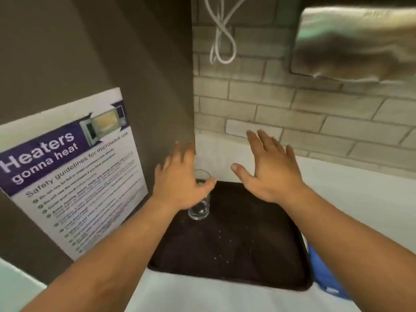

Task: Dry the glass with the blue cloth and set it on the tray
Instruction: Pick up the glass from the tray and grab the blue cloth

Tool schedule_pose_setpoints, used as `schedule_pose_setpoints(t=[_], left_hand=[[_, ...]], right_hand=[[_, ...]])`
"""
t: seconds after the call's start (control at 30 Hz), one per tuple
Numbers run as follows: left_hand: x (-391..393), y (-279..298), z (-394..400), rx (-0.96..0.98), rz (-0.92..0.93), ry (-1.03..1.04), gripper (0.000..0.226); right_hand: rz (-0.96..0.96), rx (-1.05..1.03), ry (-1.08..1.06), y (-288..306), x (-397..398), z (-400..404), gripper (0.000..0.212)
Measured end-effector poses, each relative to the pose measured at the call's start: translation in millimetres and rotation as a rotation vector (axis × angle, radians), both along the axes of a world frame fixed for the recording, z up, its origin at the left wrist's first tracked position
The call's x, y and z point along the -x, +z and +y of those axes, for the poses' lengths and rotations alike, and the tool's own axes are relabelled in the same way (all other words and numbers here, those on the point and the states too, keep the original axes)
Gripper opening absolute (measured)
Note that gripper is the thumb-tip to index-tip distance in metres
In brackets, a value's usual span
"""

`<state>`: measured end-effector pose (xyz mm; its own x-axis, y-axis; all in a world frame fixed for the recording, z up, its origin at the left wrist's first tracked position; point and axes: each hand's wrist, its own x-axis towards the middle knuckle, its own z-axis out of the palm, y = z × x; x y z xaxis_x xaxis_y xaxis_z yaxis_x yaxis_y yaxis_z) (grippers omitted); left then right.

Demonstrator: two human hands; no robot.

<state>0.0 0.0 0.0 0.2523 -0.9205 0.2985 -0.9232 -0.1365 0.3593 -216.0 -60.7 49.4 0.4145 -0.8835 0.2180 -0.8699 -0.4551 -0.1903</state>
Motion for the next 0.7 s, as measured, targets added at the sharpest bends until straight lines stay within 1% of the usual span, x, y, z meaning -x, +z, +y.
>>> schedule_pose_setpoints(t=[0.07, 0.13, 0.17, 0.2, 0.27, 0.33, 0.43, 0.5, 0.57, 0.63, 0.7], left_hand=[[-3, -29, 0, -0.038, 0.338, -0.052, 0.112], [-6, -58, 4, -0.091, 0.756, -0.055, 0.106], [-6, -69, 1, -0.093, 0.859, -0.036, 0.101], [-4, -74, 0, -0.101, 0.899, -0.008, 0.096], [-1, -84, -11, -0.055, 0.866, -0.006, 0.083], [10, -88, -18, -0.015, 0.818, -0.041, 0.072], [41, -91, -26, 0.014, 0.870, -0.126, 0.057], [67, -92, -33, 0.034, 0.958, -0.154, 0.049], [91, -92, -40, 0.059, 1.076, -0.159, 0.043], [113, -92, -45, 0.046, 1.255, -0.131, 0.035], [131, -89, -47, 0.018, 1.425, -0.089, 0.022]], right_hand=[[0.027, -0.047, 0.000, -20, 5, 7, 0.094], [0.038, -0.105, -0.003, -42, 16, 19, 0.092], [0.023, -0.132, -0.005, -52, 22, 25, 0.091], [0.013, -0.149, -0.009, -59, 28, 31, 0.089], [-0.018, -0.189, -0.028, -72, 47, 42, 0.083], [-0.071, -0.247, -0.067, -88, 73, 51, 0.074], [-0.149, -0.328, -0.160, -112, 122, 57, 0.060], [-0.124, -0.383, -0.214, -127, 158, 51, 0.061], [-0.050, -0.445, -0.212, -142, 188, 41, 0.069], [0.023, -0.476, -0.157, -155, 208, 28, 0.077], [0.073, -0.502, -0.080, -167, 219, 13, 0.088]])
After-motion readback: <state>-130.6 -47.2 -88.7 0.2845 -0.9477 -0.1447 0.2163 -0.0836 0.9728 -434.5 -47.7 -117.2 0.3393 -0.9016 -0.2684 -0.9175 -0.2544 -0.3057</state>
